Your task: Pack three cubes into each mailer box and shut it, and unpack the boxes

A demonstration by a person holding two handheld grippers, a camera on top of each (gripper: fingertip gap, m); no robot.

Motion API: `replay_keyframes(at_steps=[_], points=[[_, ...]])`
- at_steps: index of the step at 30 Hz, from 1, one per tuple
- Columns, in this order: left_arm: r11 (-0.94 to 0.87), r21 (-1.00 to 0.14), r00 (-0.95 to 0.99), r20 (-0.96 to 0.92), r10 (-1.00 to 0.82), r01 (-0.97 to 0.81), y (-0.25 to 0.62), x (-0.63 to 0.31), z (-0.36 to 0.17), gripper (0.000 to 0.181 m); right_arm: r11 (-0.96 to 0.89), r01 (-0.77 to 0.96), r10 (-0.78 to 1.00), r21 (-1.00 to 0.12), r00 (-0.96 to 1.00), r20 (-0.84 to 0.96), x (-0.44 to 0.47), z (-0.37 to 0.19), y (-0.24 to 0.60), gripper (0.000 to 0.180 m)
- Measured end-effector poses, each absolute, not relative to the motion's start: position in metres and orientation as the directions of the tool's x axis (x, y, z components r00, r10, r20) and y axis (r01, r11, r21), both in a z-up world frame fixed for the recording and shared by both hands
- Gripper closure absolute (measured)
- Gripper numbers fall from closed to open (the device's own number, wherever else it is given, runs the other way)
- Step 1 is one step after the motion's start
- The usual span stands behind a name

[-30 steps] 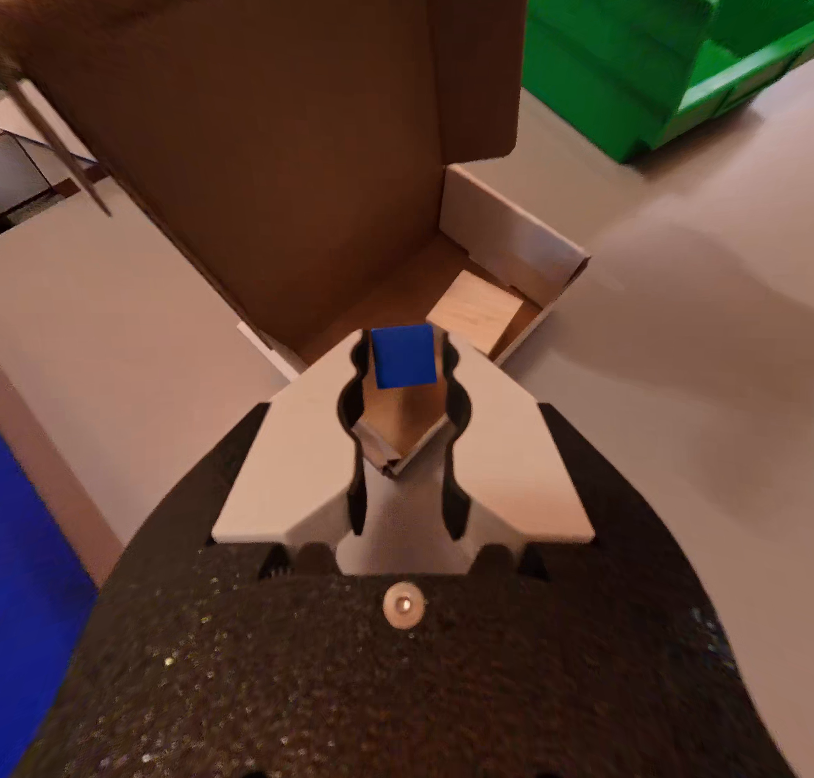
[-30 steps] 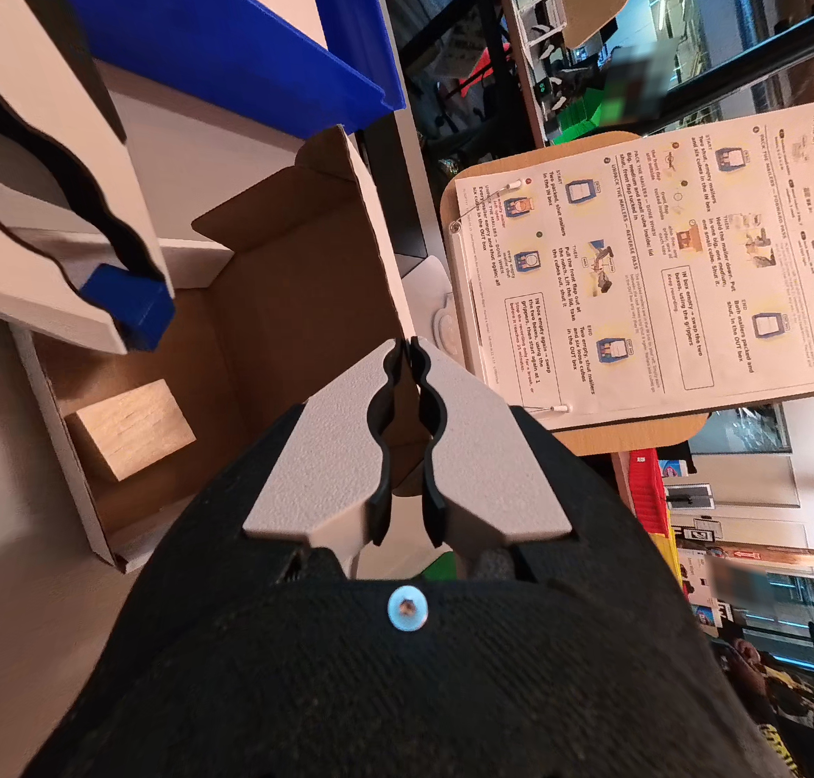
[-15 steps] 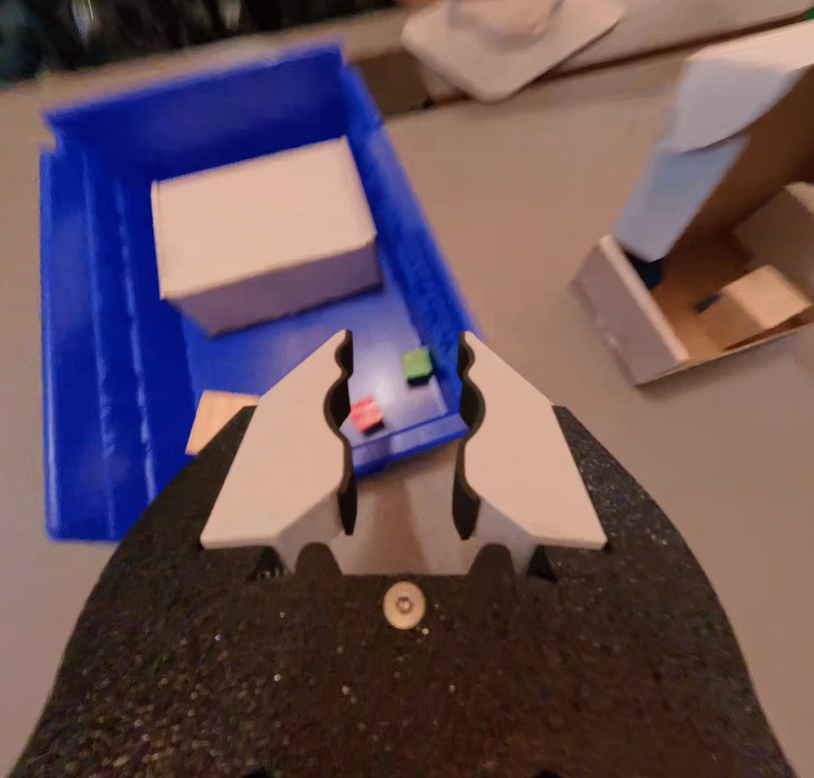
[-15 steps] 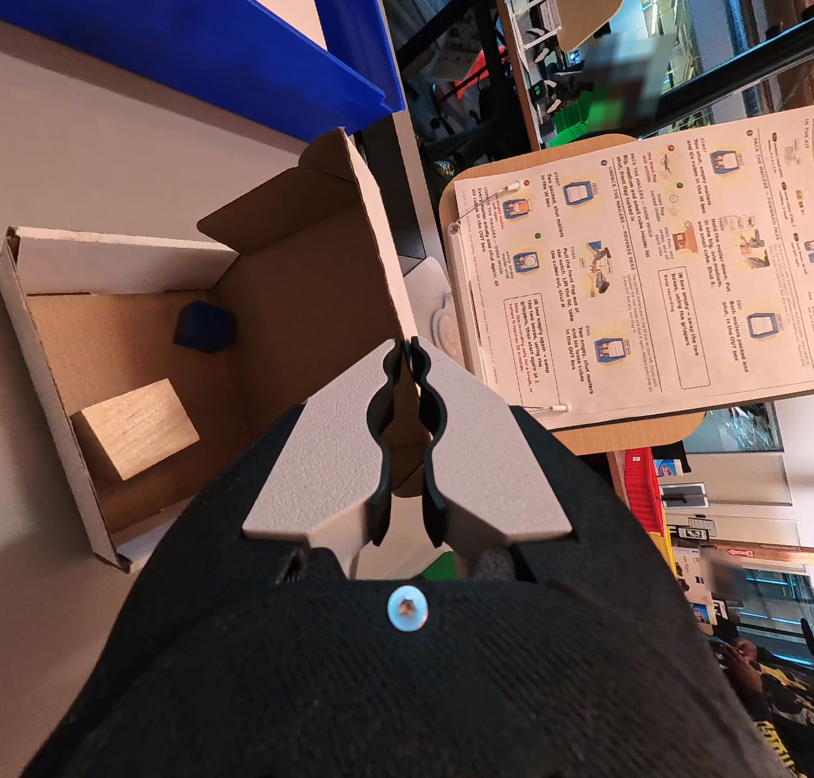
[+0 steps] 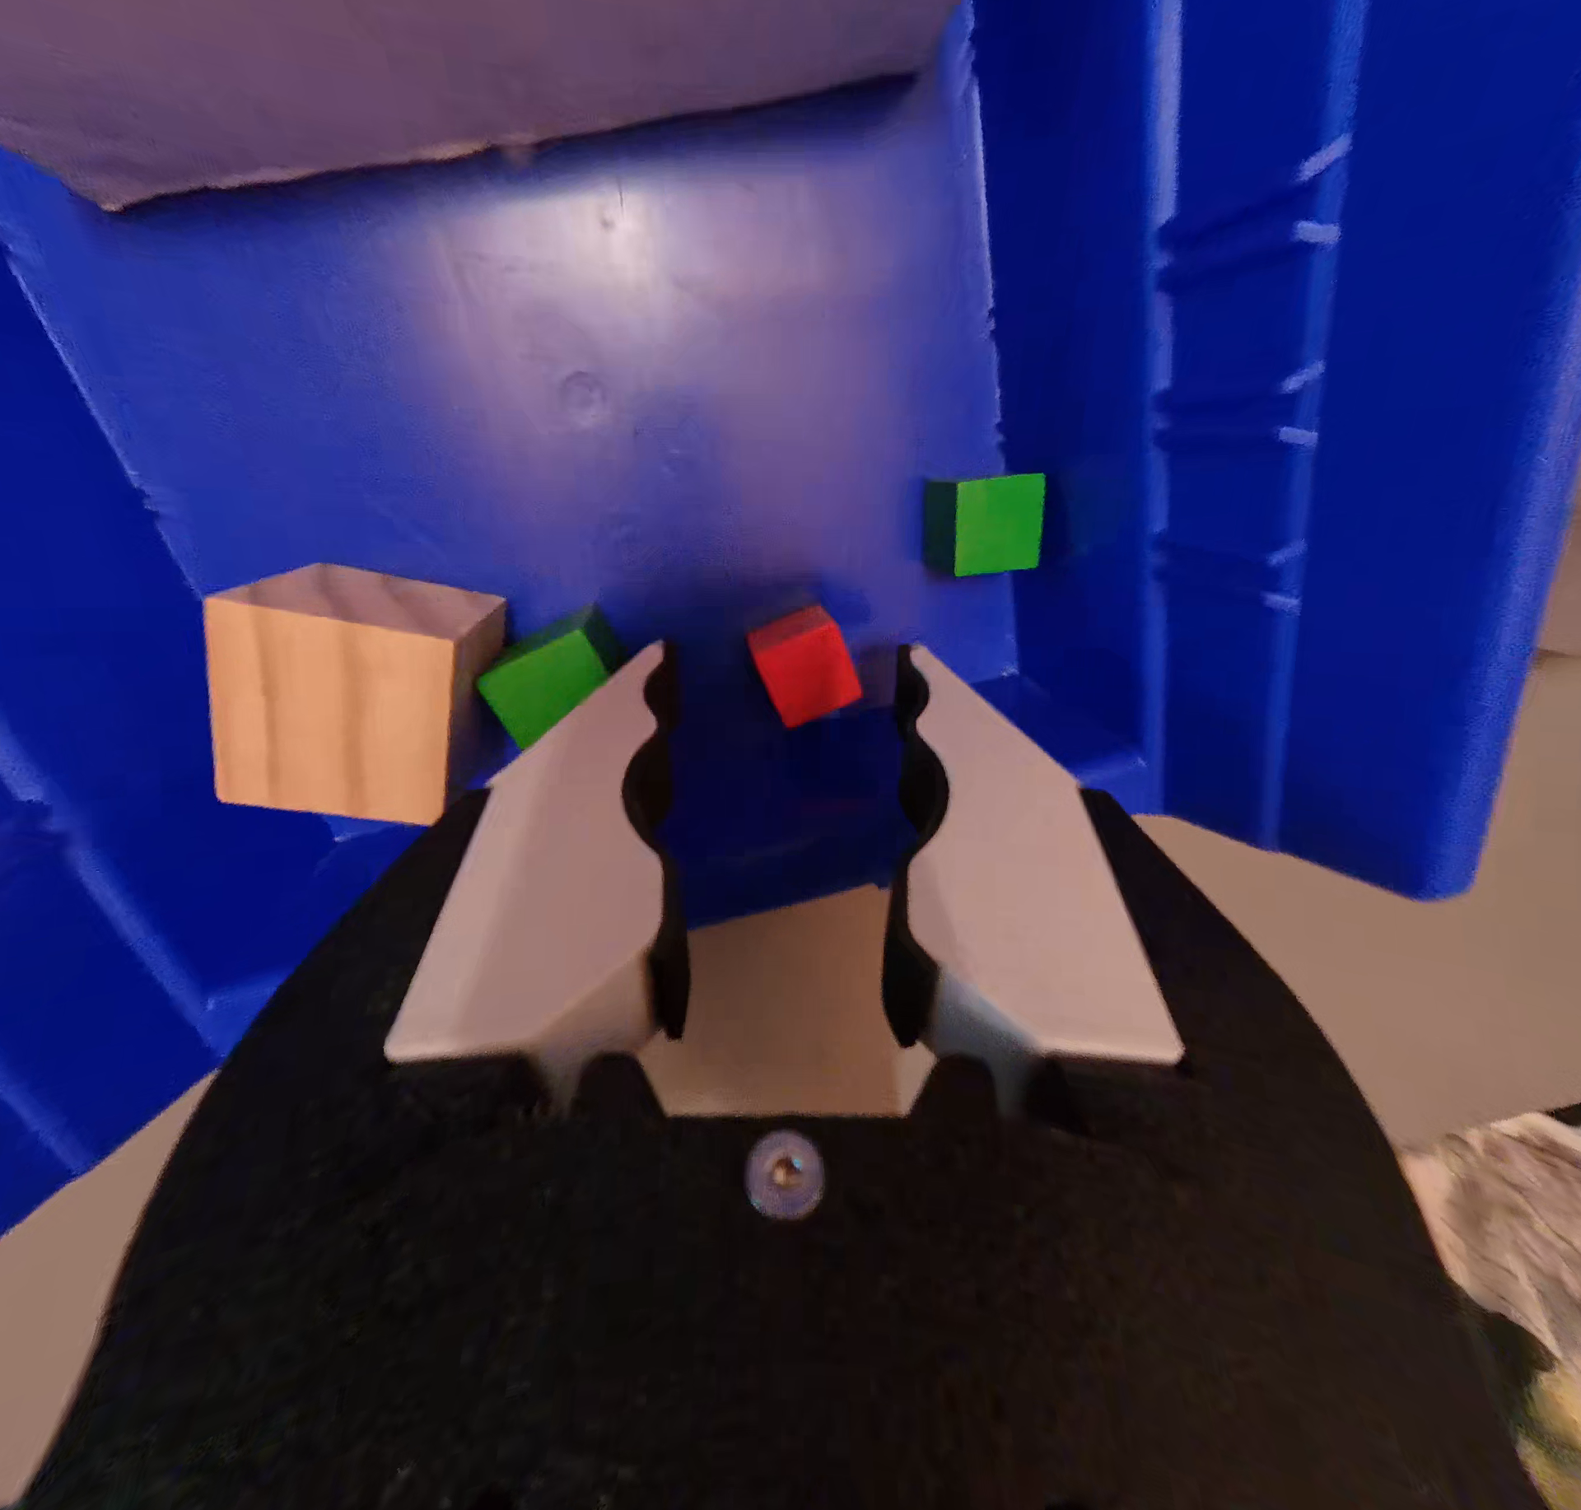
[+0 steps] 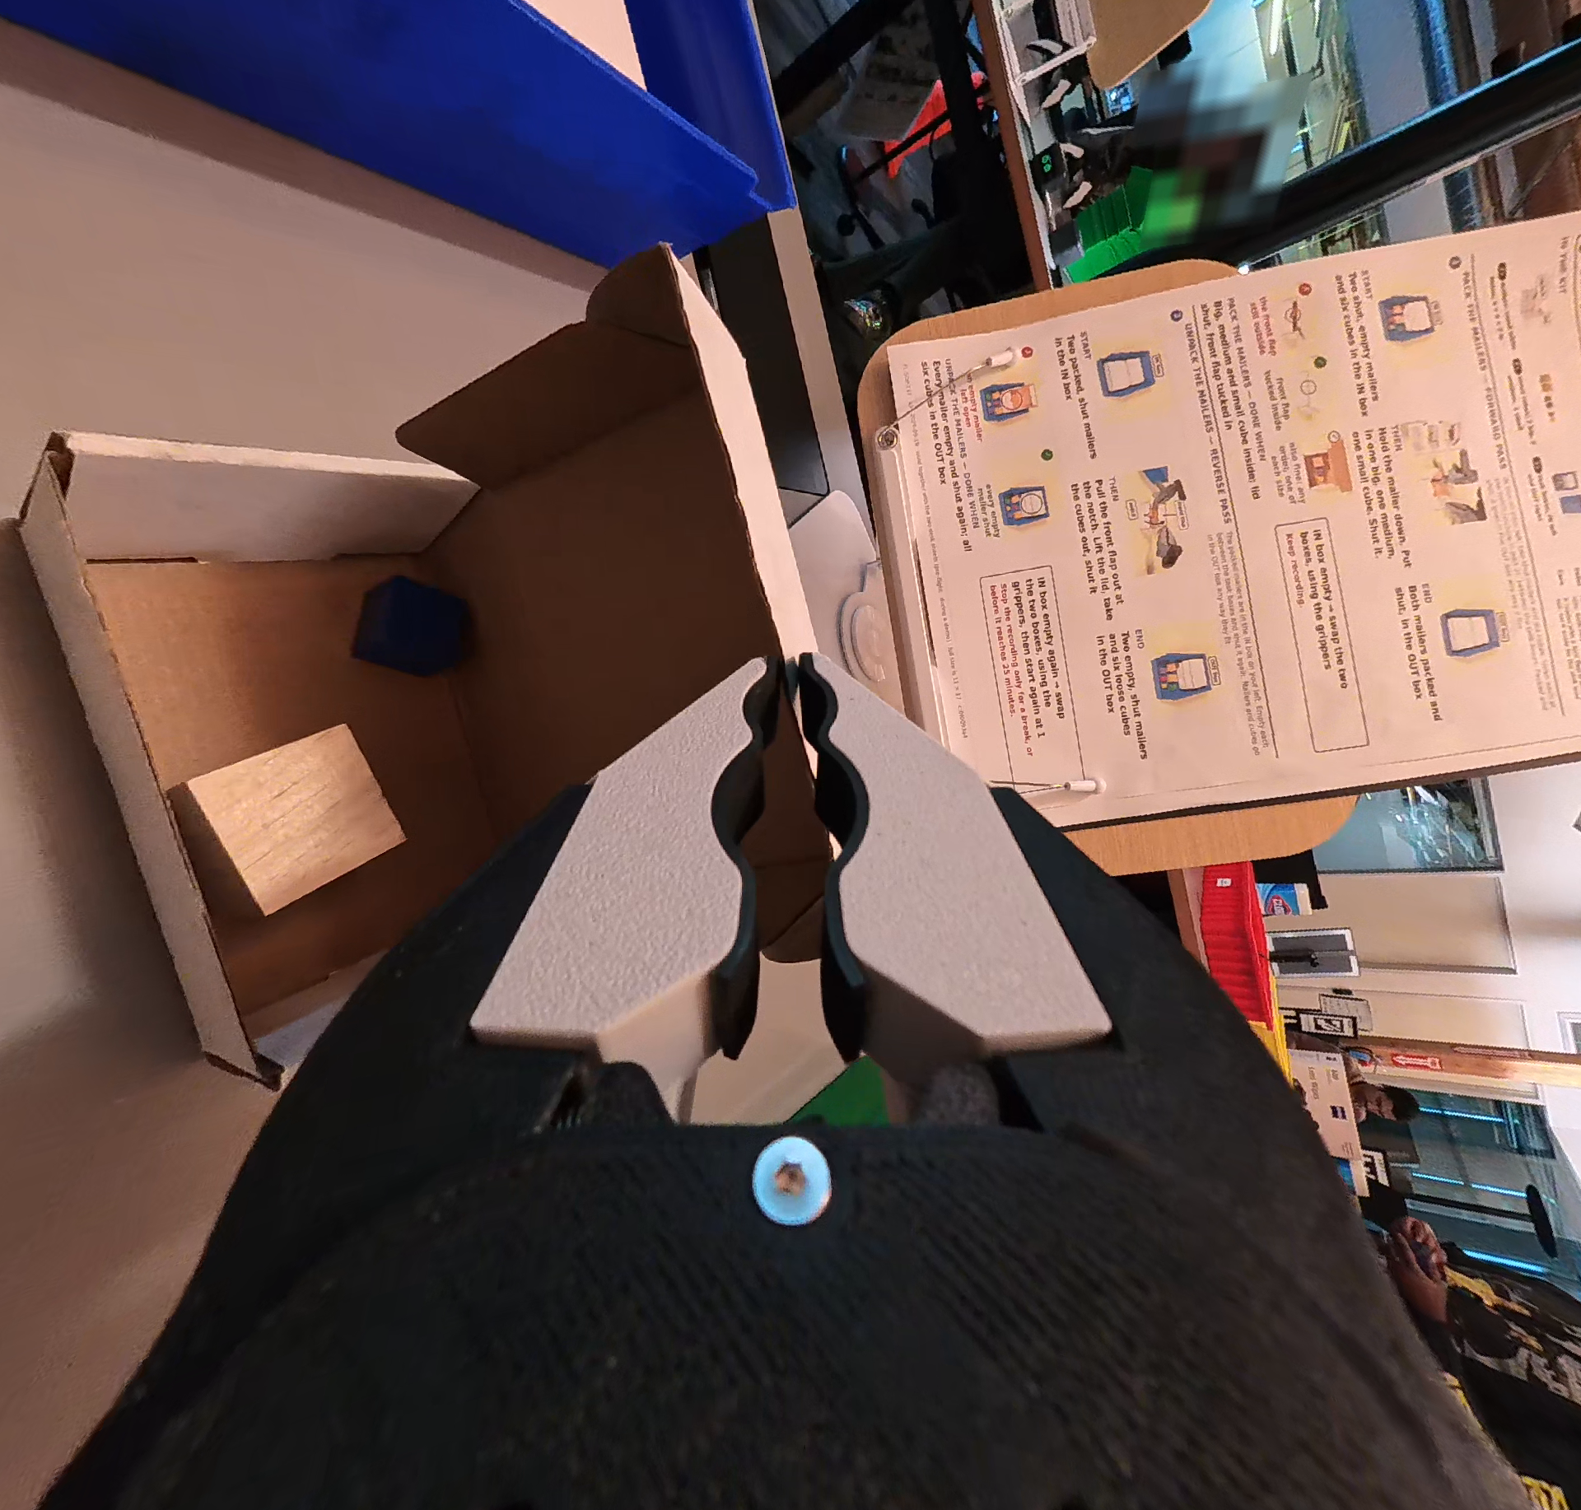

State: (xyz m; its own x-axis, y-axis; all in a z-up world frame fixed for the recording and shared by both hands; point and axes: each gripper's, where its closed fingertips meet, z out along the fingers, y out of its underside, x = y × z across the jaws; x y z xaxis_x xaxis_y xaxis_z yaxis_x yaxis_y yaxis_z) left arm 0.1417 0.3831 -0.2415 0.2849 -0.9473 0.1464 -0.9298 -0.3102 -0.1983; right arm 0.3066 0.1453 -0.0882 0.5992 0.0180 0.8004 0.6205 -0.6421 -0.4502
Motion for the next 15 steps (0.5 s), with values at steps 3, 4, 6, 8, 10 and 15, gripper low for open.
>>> replay_keyframes(at_steps=[3, 4, 6, 8, 10, 15], points=[[-0.257, -0.125, 0.251, 0.063, -0.966, -0.958, 0.385, 0.135, -0.247, 0.143, -0.643, 0.623, 0.020, -0.446, 0.595, 0.803, 0.306, -0.088, 0.145, 0.177], [-0.230, -0.109, 0.227, 0.040, -0.973, -0.967, 0.385, 0.134, -0.248, 0.162, -0.643, 0.623, 0.020, -0.446, 0.595, 0.803, 0.306, -0.088, 0.145, 0.177], [-0.173, -0.122, 0.168, 0.050, -0.985, -0.977, 0.380, 0.137, -0.248, 0.162, -0.644, 0.622, 0.020, -0.445, 0.595, 0.803, 0.306, -0.088, 0.145, 0.177], [-0.138, -0.165, 0.134, 0.036, -0.990, -0.977, 0.379, 0.140, -0.243, 0.162, -0.645, 0.623, 0.019, -0.443, 0.592, 0.806, 0.306, -0.087, 0.145, 0.177], [-0.123, -0.267, 0.130, -0.005, -0.992, -0.956, 0.382, 0.146, -0.225, 0.162, -0.640, 0.625, 0.016, -0.447, 0.593, 0.805, 0.306, -0.086, 0.145, 0.177], [-0.090, -0.683, -0.087, 0.220, -0.972, -0.725, 0.301, 0.176, -0.128, 0.162, -0.631, 0.627, 0.009, -0.456, 0.594, 0.804, 0.306, -0.084, 0.145, 0.178]])
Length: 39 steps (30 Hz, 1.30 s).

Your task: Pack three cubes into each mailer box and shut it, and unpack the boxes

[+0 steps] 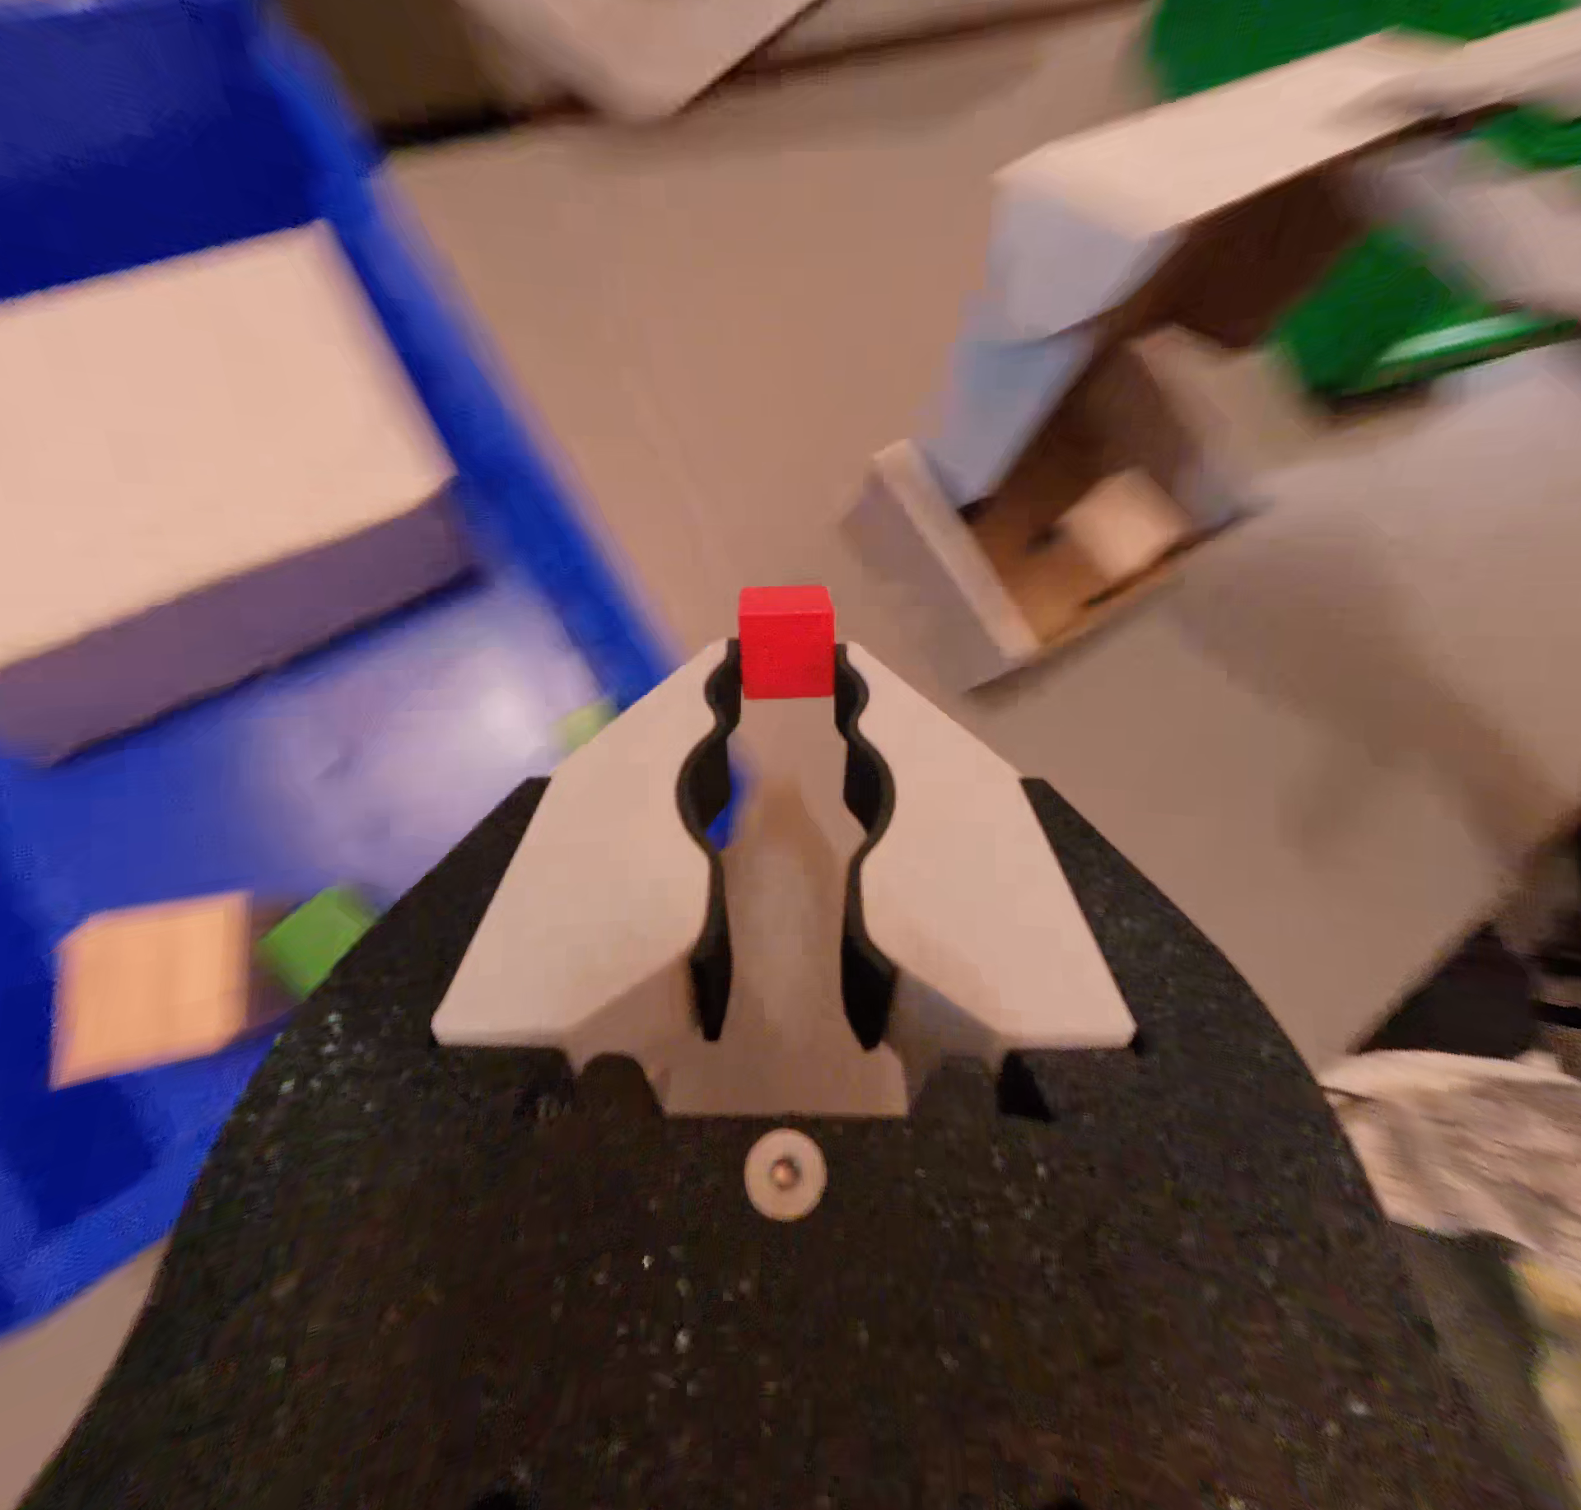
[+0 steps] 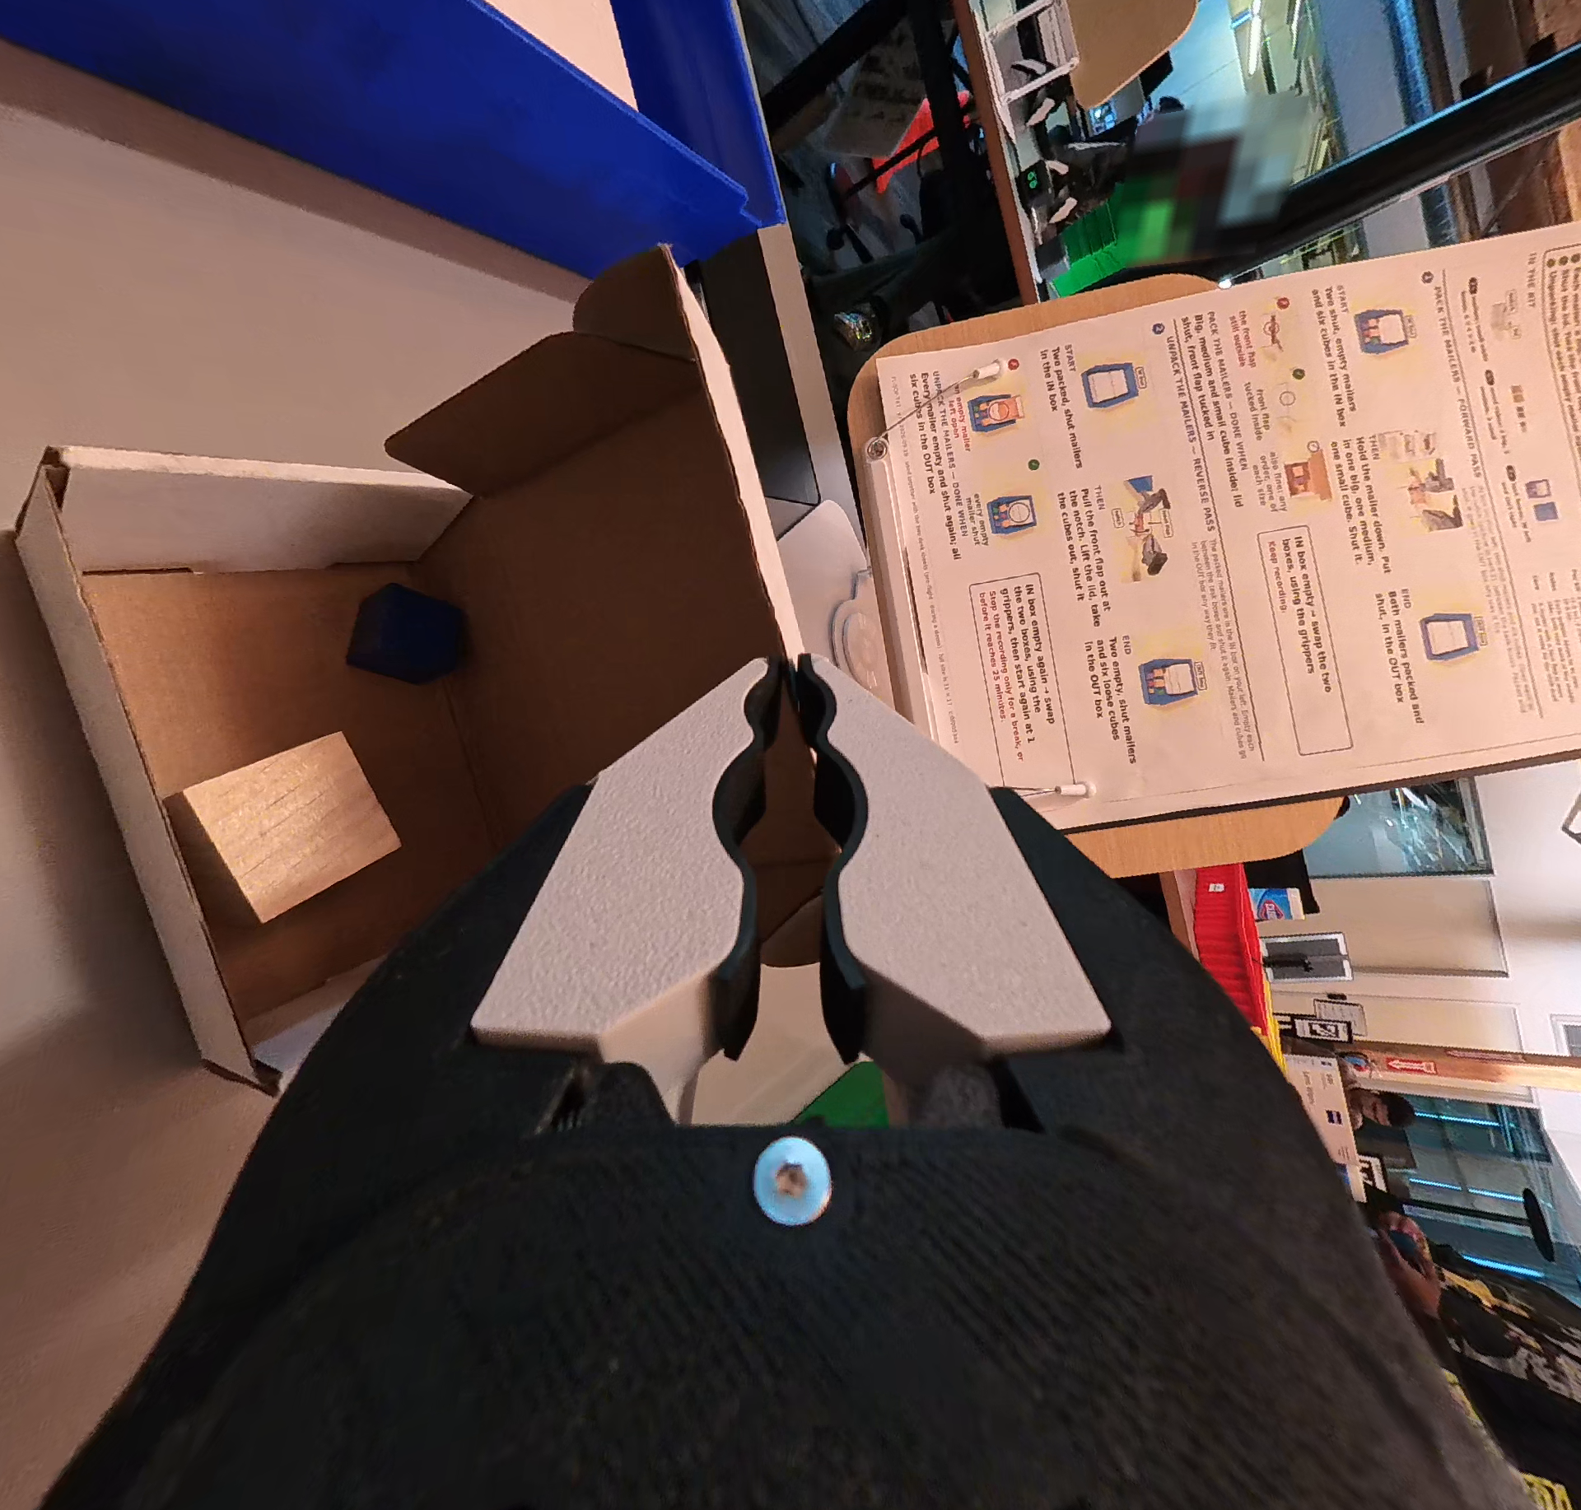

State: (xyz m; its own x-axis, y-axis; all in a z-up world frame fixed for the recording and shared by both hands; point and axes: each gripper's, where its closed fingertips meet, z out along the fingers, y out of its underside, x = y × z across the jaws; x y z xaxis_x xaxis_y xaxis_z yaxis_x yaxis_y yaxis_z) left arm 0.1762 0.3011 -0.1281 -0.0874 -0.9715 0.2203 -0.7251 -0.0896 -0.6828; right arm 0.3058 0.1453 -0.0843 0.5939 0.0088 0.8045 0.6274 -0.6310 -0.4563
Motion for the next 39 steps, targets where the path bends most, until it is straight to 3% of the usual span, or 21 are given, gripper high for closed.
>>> replay_keyframes(at_steps=[2, 4, 12, 13, 14, 17, 19, 23, 27, 32, 35, 39], points=[[-0.064, -0.780, -0.250, 0.276, -0.928, -0.622, 0.250, 0.180, -0.100, 0.162, -0.626, 0.626, 0.003, -0.466, 0.599, 0.801, 0.306, -0.083, 0.147, 0.178], [0.006, -0.795, -0.318, 0.235, -0.918, -0.606, 0.214, 0.183, -0.106, 0.162, -0.617, 0.621, -0.009, -0.484, 0.609, 0.793, 0.305, -0.082, 0.149, 0.177], [0.142, -0.736, -0.336, 0.123, -0.934, -0.662, 0.156, 0.230, -0.189, 0.160, -0.618, 0.626, 0.006, -0.476, 0.610, 0.793, 0.298, -0.084, 0.151, 0.177], [0.195, -0.707, -0.336, 0.064, -0.940, -0.680, 0.159, 0.232, -0.199, 0.143, -0.620, 0.632, 0.013, -0.465, 0.601, 0.799, 0.298, -0.084, 0.149, 0.177], [0.237, -0.684, -0.323, -0.002, -0.946, -0.690, 0.166, 0.233, -0.204, 0.123, -0.618, 0.641, 0.011, -0.456, 0.586, 0.810, 0.298, -0.083, 0.147, 0.171], [0.270, -0.735, -0.317, -0.078, -0.945, -0.622, 0.171, 0.234, -0.188, 0.135, -0.624, 0.620, -0.044, -0.476, 0.580, 0.813, 0.299, -0.075, 0.126, 0.150], [0.193, -0.810, -0.236, -0.070, -0.969, -0.554, 0.182, 0.234, -0.165, 0.144, -0.639, 0.543, -0.148, -0.545, 0.609, 0.779, 0.300, -0.067, 0.096, 0.141], [0.038, -0.904, -0.065, -0.012, -0.998, -0.425, 0.205, 0.233, -0.127, 0.149, -0.462, 0.270, -0.430, -0.845, 0.764, 0.480, 0.291, -0.066, 0.061, 0.130], [0.061, -0.900, -0.007, -0.064, -0.998, -0.432, 0.212, 0.237, -0.130, 0.152, -0.447, 0.017, -0.499, -0.894, 0.825, 0.265, 0.296, -0.120, 0.057, 0.124], [0.079, -0.879, 0.035, -0.108, -0.994, -0.471, 0.212, 0.241, -0.142, 0.158, -0.397, -0.104, -0.536, -0.912, 0.833, 0.138, 0.299, -0.142, 0.075, 0.141], [0.056, -0.886, 0.053, -0.090, -0.995, -0.461, 0.214, 0.240, -0.145, 0.160, -0.351, -0.082, -0.584, -0.933, 0.798, 0.150, 0.305, -0.135, 0.077, 0.172], [0.016, -0.898, 0.031, -0.033, -0.999, -0.439, 0.207, 0.244, -0.149, 0.179, -0.303, -0.065, -0.610, -0.951, 0.780, 0.141, 0.308, -0.129, 0.080, 0.178]])
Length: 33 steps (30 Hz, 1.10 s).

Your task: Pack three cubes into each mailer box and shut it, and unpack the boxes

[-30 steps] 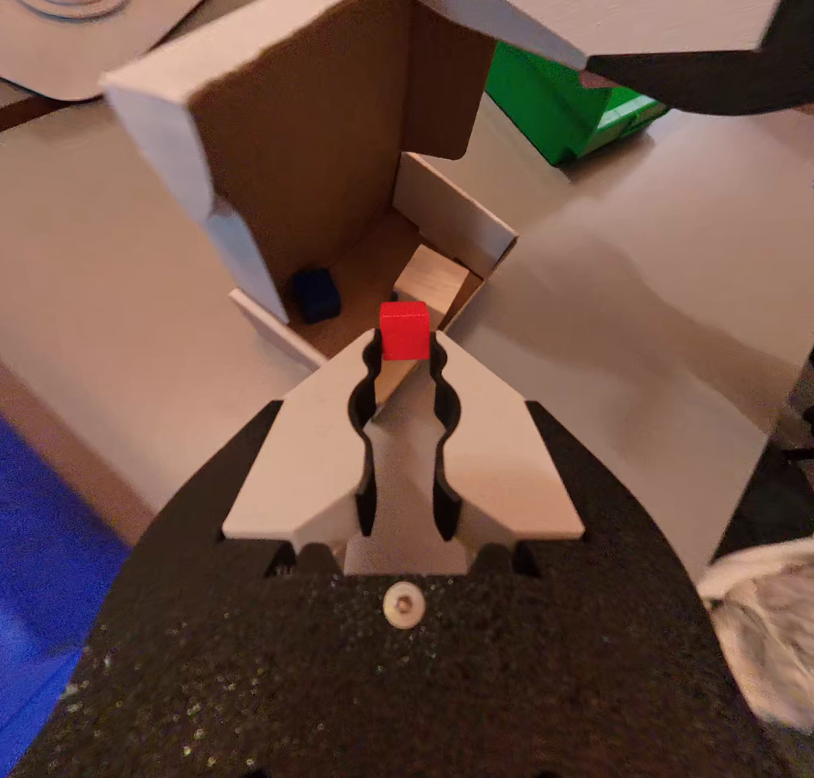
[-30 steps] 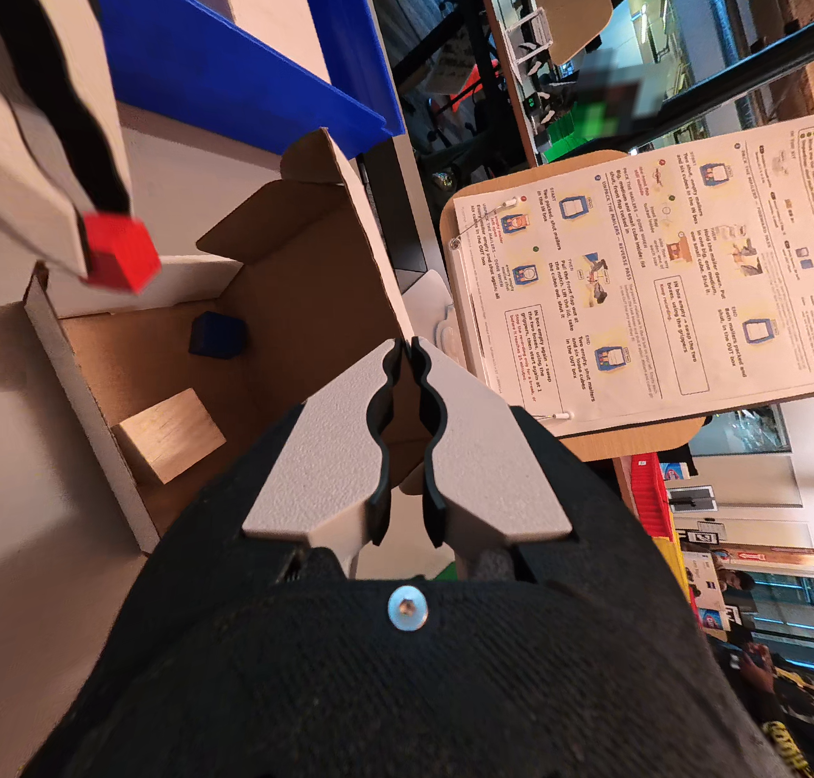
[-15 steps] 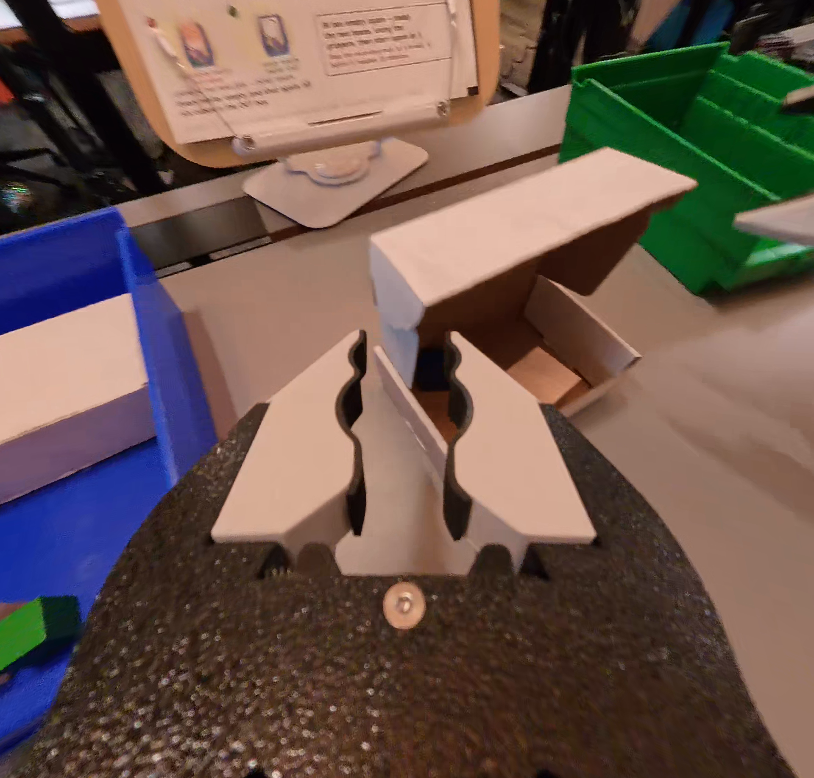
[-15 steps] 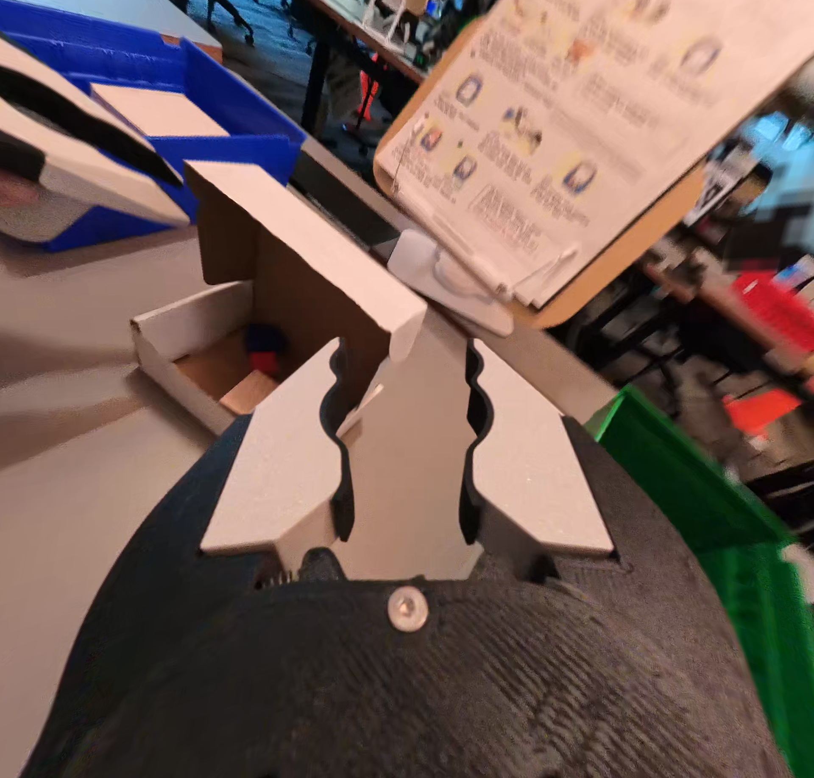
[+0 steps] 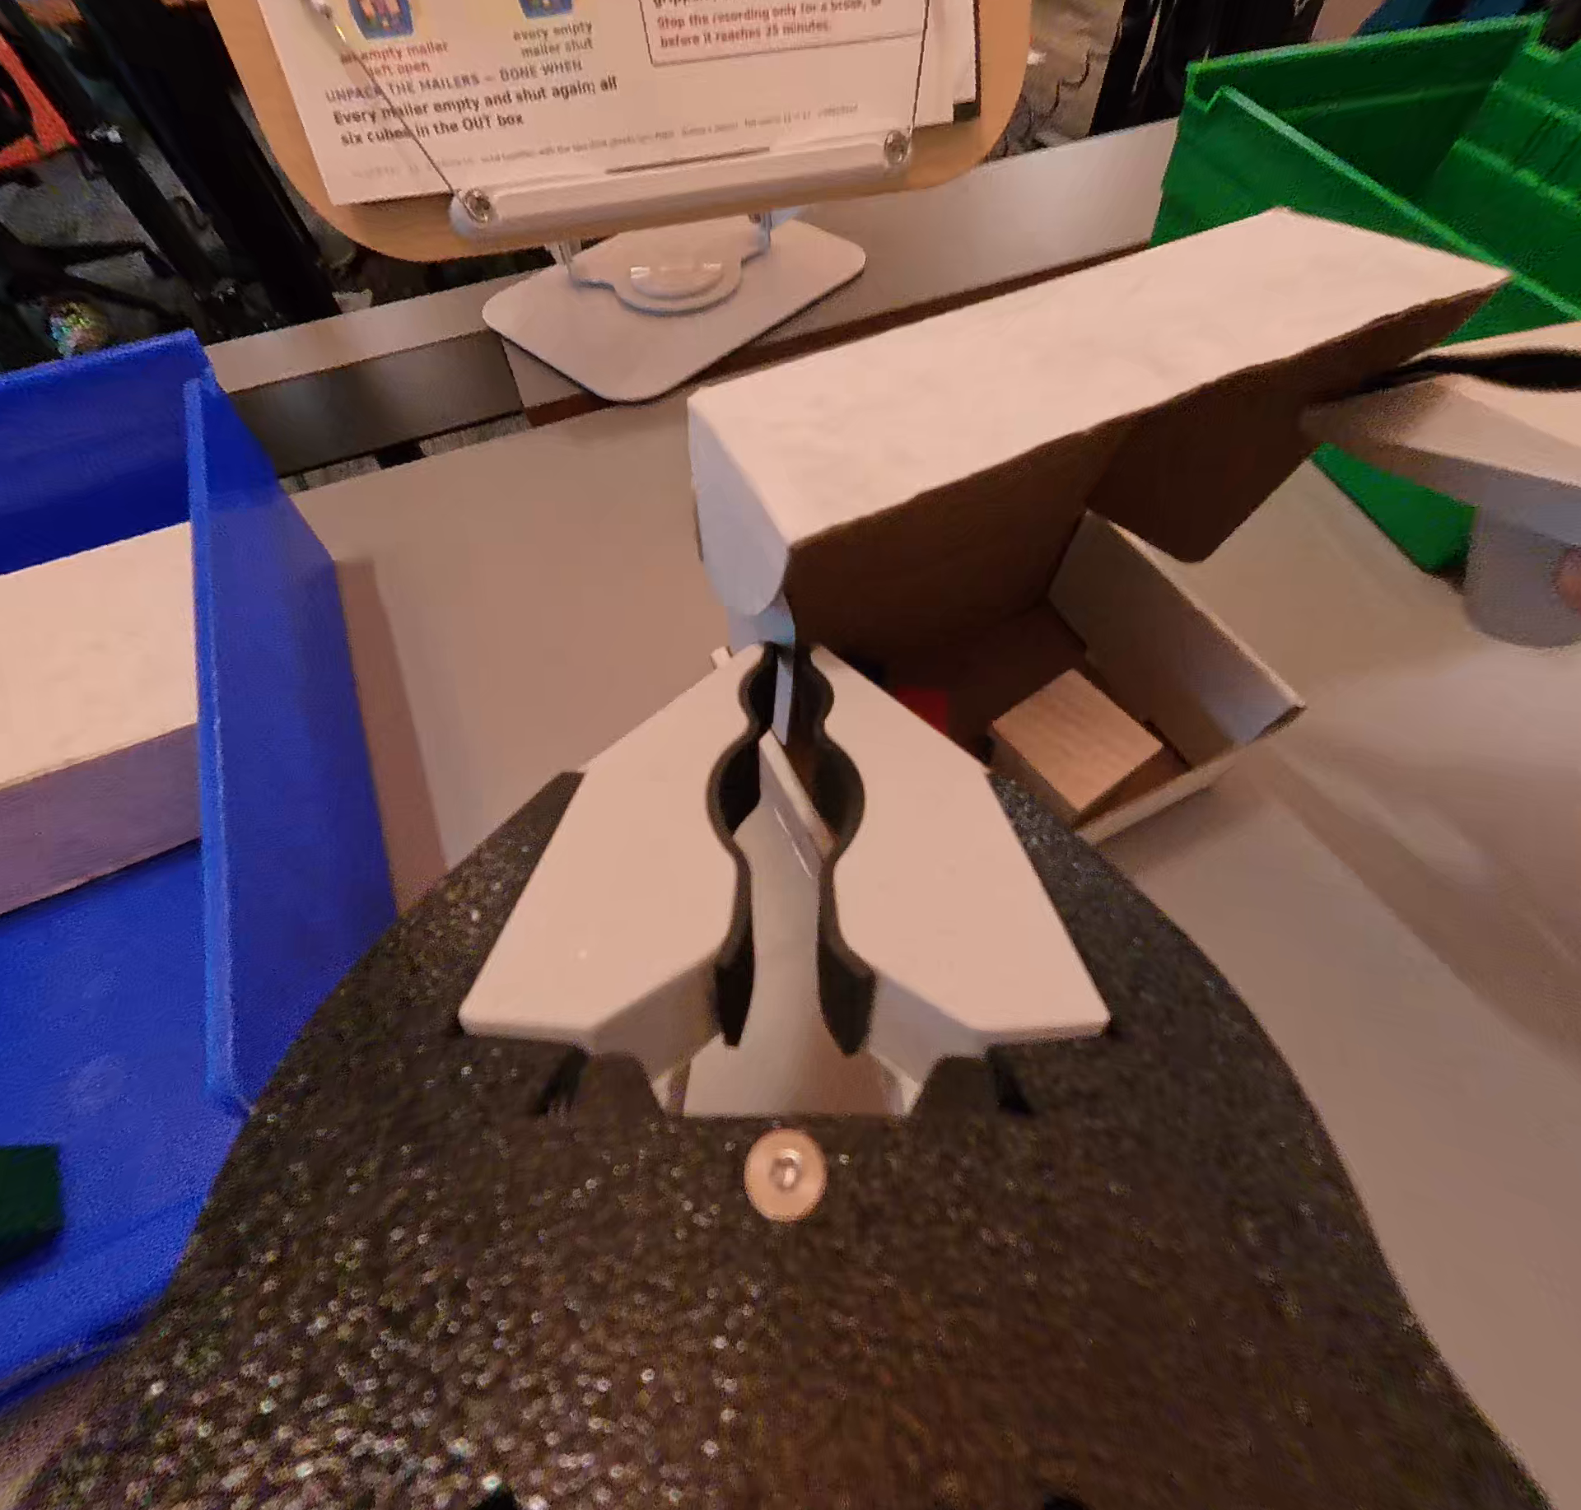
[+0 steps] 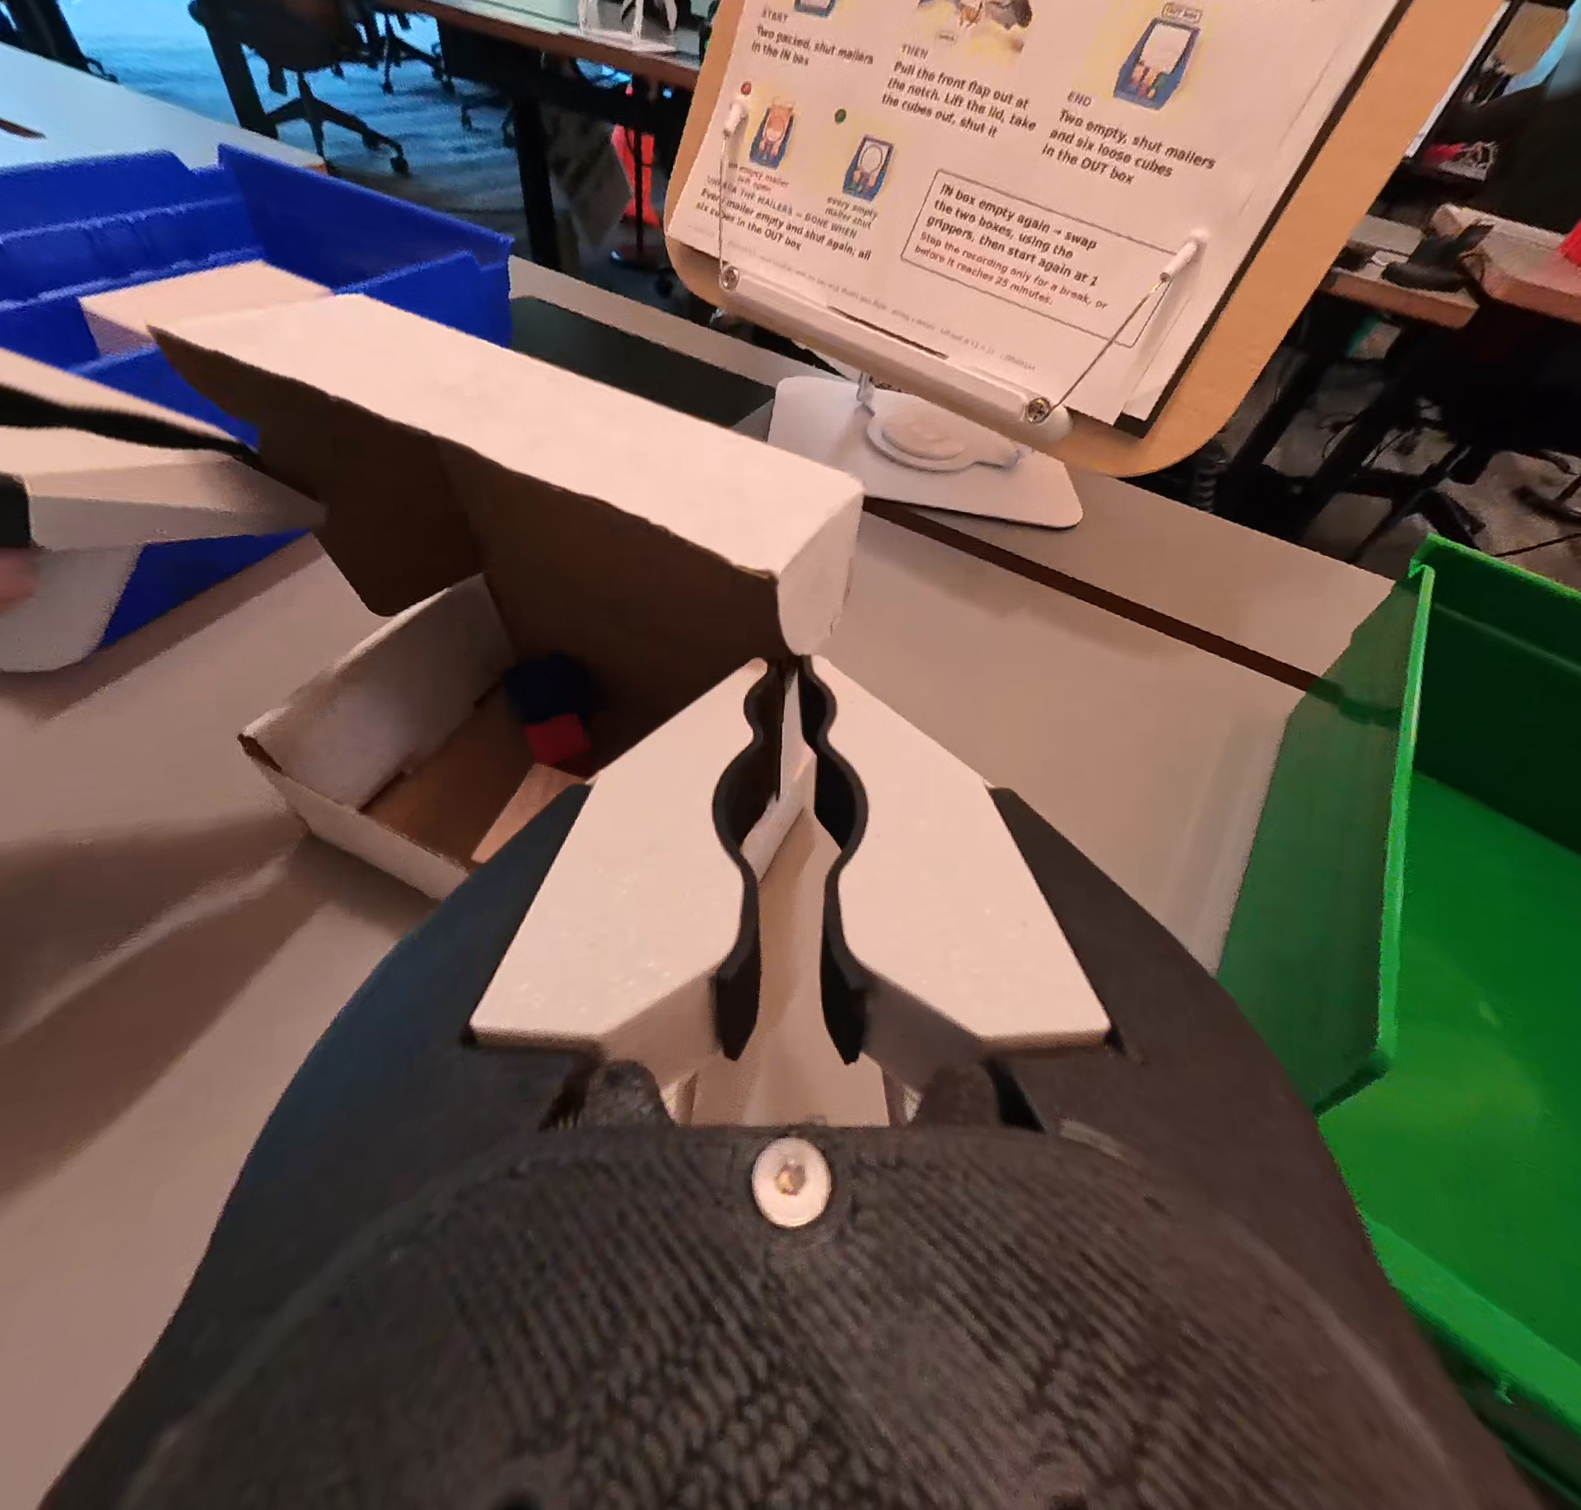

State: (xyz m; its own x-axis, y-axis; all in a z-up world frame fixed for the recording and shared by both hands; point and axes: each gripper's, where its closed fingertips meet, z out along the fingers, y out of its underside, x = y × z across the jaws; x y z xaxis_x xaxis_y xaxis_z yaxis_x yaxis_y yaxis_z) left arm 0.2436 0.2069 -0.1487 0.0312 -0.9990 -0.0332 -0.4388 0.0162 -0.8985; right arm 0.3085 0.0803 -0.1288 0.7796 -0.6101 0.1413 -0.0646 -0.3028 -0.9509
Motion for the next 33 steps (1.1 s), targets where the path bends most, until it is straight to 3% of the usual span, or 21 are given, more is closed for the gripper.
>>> replay_keyframes(at_steps=[7, 10, 12, 19, 33], points=[[0.064, -0.916, 0.095, -0.110, -0.989, -0.396, 0.214, 0.255, -0.147, 0.179, -0.294, -0.017, -0.640, -0.956, 0.746, 0.183, 0.312, -0.127, 0.083, 0.178], [0.095, -0.907, 0.123, -0.158, -0.980, -0.409, 0.218, 0.258, -0.149, 0.166, -0.308, -0.017, -0.643, -0.951, 0.740, 0.196, 0.314, -0.131, 0.082, 0.179], [0.109, -0.913, 0.133, -0.174, -0.976, -0.392, 0.218, 0.260, -0.145, 0.179, -0.294, -0.012, -0.647, -0.956, 0.738, 0.190, 0.313, -0.130, 0.082, 0.179], [0.073, -0.926, 0.141, -0.134, -0.981, -0.371, 0.210, 0.255, -0.149, 0.176, -0.245, -0.043, -0.658, -0.969, 0.741, 0.133, 0.307, -0.135, 0.089, 0.178], [0.138, -0.904, 0.048, -0.172, -0.984, -0.406, 0.180, 0.217, -0.197, 0.173, -0.358, -0.019, -0.657, -0.933, 0.715, 0.238, 0.289, -0.180, 0.071, 0.179]])
